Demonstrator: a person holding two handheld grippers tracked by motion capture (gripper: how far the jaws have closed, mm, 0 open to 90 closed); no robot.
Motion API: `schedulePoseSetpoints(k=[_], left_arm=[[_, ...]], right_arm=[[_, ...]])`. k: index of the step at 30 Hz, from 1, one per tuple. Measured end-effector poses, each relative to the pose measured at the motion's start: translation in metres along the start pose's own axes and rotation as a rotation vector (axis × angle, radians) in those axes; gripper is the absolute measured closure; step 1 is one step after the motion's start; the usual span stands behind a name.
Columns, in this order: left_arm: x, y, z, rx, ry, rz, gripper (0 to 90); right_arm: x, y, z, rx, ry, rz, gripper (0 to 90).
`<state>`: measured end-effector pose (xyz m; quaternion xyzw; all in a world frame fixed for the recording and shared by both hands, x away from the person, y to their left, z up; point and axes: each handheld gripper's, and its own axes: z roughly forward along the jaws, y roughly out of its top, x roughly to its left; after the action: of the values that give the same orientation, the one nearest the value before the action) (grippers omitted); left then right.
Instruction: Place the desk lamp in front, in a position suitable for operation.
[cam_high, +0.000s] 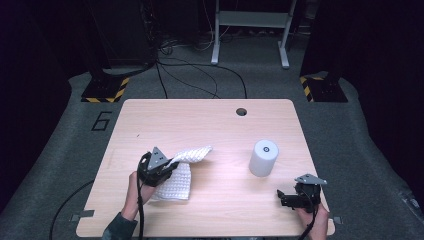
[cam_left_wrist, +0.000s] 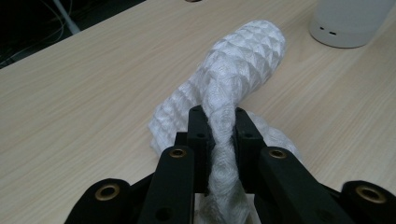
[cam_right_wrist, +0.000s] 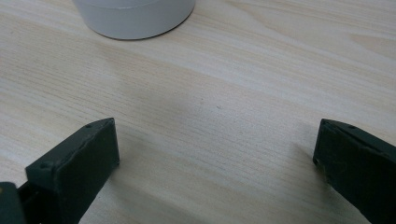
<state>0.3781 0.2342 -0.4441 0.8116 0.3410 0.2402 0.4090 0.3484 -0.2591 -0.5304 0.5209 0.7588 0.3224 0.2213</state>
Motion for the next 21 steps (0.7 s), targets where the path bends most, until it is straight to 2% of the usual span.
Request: schedulePoseSetpoints(k=[5,6,14,21], left_arm=[[0.016,-0.004,-0.009,0.008,0.039,-0.012,80.4],[0.018,-0.006,-0.01,0.0,0.049,-0.03,80.4],[0.046,-0.016,-0.025,-0.003,0.122,-0.069,80.4],[0.069,-0.026,-0.036,0.019,0.176,-0.113,80.3]], right_arm=[[0.0,0.0,0.0,0.0,0.0,0.001,0.0],[0.0,0.0,0.0,0.0,0.0,0.001,0.0],[0.0,0.0,0.0,0.0,-0.001,0.001,0.0],[0.0,0.0,0.0,0.0,-0.001,0.001,0.0]])
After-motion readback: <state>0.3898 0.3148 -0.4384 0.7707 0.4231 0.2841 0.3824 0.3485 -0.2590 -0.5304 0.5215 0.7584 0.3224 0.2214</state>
